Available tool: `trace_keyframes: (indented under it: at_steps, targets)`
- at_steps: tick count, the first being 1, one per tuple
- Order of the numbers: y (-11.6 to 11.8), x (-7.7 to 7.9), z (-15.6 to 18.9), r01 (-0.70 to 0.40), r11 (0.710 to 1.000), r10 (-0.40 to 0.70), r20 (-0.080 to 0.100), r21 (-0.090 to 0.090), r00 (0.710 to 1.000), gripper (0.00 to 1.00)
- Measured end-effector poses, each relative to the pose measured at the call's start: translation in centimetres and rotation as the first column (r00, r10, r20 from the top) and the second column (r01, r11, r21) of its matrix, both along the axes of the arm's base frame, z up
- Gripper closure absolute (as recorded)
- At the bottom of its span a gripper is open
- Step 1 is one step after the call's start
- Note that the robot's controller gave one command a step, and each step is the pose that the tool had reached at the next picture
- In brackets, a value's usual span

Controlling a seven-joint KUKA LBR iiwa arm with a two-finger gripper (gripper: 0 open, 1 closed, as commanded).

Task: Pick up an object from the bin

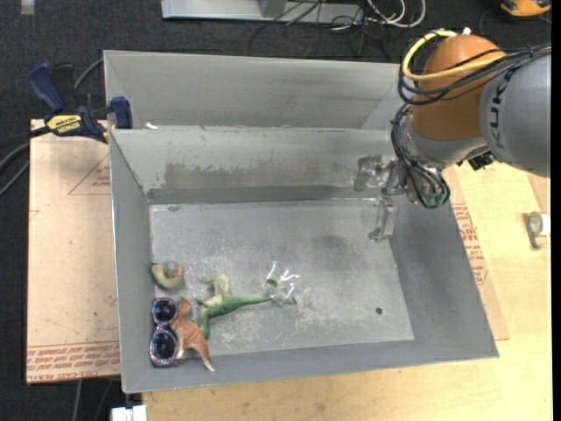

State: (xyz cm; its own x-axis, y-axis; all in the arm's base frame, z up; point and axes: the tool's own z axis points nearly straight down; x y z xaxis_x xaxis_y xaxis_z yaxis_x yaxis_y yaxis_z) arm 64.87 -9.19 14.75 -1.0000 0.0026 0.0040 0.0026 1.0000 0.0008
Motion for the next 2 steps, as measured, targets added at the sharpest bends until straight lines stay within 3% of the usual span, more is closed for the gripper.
trace_keyframes:
  at_steps: [1, 2]
  targets:
    - [0.1, 0.1, 0.5, -0.003, 1.0, 0.003, 0.006, -0.001, 1.0, 0.0]
    - [6.7, -5.6, -8.0, 0.135, 0.991, -0.135, -0.004, 0.002, 0.991, 0.0]
